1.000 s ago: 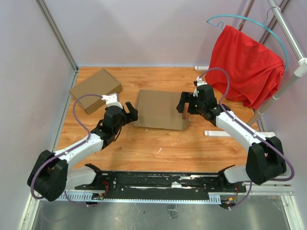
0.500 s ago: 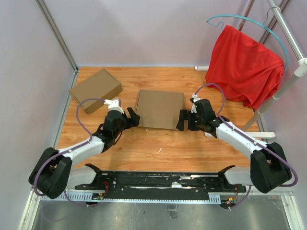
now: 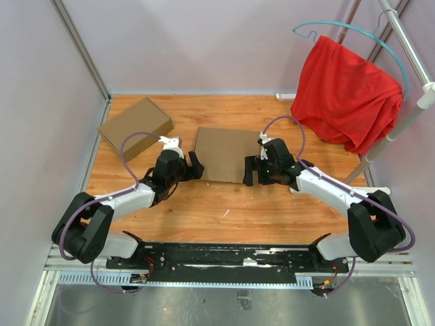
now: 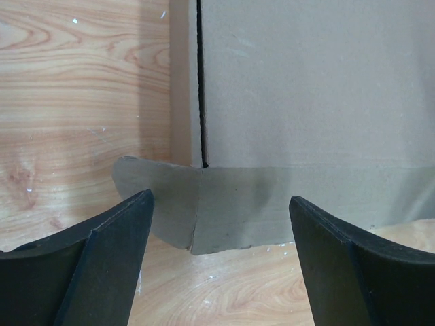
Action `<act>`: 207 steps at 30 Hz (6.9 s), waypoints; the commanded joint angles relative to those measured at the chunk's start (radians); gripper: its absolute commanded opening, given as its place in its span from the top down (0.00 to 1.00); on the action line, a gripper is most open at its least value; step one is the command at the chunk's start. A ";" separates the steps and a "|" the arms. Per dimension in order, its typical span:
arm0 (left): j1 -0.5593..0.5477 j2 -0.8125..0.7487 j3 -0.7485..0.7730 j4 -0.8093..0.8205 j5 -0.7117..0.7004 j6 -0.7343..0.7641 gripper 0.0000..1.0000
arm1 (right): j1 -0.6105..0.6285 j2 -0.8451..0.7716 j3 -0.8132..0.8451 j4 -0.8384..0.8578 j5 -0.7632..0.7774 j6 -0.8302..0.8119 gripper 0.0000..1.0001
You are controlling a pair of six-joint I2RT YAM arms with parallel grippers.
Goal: Fold the paper box
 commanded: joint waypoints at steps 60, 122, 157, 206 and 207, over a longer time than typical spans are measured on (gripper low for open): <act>-0.033 0.062 0.062 0.035 0.063 0.098 0.15 | 0.116 0.199 0.123 0.044 0.257 -0.055 0.02; -0.036 0.077 0.271 -0.403 0.183 0.077 0.27 | 0.006 0.138 0.197 -0.182 -0.143 0.046 0.11; -0.034 0.009 0.293 -0.471 0.211 0.071 0.29 | -0.022 0.106 0.187 -0.229 -0.249 0.016 0.12; -0.030 0.049 0.188 -0.393 0.113 0.056 0.50 | -0.038 0.126 0.118 -0.248 0.000 -0.027 0.26; -0.029 0.051 0.184 -0.386 0.108 0.052 0.54 | -0.037 0.130 0.120 -0.247 0.008 -0.029 0.27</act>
